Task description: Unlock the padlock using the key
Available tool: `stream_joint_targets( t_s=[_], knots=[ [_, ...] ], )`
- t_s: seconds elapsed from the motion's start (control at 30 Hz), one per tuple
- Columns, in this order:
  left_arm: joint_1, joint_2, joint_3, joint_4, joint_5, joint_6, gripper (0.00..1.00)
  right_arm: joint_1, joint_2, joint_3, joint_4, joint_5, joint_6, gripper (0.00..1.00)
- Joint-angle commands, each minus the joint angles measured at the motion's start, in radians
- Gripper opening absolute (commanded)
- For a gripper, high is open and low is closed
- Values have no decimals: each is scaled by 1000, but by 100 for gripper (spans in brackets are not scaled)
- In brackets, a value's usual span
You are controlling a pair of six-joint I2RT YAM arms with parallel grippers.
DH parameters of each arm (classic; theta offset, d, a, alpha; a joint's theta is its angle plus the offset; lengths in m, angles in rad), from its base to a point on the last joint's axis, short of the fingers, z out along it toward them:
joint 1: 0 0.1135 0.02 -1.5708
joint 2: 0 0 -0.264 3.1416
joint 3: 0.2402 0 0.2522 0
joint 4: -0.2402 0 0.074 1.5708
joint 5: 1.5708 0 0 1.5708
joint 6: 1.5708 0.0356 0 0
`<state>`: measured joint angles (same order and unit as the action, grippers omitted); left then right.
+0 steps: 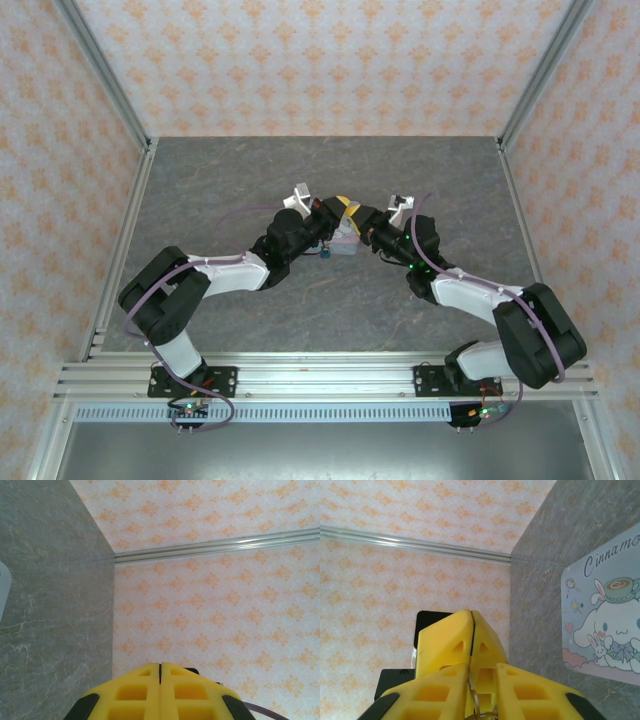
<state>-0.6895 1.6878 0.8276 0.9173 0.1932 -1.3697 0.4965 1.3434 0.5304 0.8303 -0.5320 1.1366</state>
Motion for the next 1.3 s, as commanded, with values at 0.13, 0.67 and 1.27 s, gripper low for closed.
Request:
stream_joint_targets(
  t_s=[0.13, 0.67, 1.27],
  knots=[
    [-16, 5, -8, 41, -15, -7, 0, -6, -25, 26, 21, -12, -18, 1],
    [31, -104, -11, -144, -8, 48, 58, -34, -131, -76, -43, -20, -60, 0],
    [202, -195, 179, -1053, 54, 622, 79, -62, -154, -106, -57, -163, -162, 0]
  ],
)
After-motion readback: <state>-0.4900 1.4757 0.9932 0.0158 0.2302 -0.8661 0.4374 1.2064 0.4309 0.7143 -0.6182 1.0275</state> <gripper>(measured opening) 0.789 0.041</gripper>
